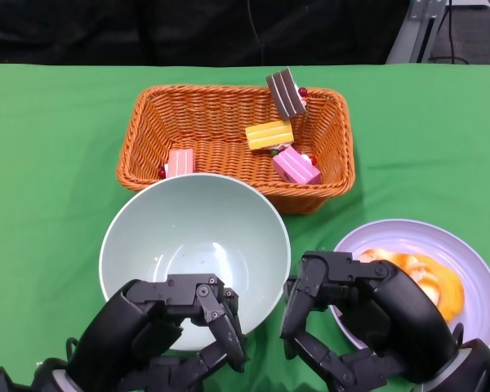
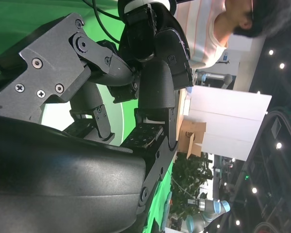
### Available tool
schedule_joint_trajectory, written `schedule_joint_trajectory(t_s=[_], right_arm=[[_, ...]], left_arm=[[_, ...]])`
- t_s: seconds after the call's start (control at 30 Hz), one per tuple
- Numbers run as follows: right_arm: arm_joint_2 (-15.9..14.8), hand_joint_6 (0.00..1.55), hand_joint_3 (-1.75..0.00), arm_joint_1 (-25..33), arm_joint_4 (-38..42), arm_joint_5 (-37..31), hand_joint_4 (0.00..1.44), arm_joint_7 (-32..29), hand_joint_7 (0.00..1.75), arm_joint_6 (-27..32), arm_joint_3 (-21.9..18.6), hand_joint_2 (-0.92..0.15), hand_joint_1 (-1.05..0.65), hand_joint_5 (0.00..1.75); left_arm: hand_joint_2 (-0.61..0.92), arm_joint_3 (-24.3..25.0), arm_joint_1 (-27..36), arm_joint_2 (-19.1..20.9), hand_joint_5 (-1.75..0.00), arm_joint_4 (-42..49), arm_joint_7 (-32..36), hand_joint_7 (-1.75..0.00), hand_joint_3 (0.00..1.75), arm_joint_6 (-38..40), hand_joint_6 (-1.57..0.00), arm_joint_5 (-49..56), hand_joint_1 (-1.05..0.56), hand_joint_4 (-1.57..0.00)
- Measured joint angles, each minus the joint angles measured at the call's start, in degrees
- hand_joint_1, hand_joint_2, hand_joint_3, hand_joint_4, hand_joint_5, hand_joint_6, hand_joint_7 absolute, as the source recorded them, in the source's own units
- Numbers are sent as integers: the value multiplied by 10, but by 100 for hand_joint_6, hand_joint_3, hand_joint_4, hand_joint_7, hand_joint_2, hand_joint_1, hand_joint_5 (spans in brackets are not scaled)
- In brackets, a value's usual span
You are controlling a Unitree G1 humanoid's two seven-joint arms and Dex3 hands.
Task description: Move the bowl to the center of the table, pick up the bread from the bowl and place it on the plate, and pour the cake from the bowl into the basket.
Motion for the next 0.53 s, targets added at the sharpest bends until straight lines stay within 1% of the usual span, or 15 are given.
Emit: schedule_joint_trajectory(t_s=[0.33, 0.4, 0.53], right_arm=[[0, 76, -120, 4, -1, 1, 79, 0, 131, 1, 0, -42, -15, 166], [0, 76, -120, 5, -1, 1, 79, 0, 131, 1, 0, -42, -16, 166], [-1, 77, -119, 7, -2, 0, 79, -2, 131, 1, 0, -43, -15, 166]], left_arm=[[77, 10, 0, -11, -158, 0, -8, -129, 63, 7, -77, 2, -10, -74], [76, 10, 0, -13, -159, 0, -9, -129, 67, 7, -77, 5, -9, -74], [68, 12, 1, -18, -160, 0, -11, -129, 82, 8, -77, 6, -7, -73]])
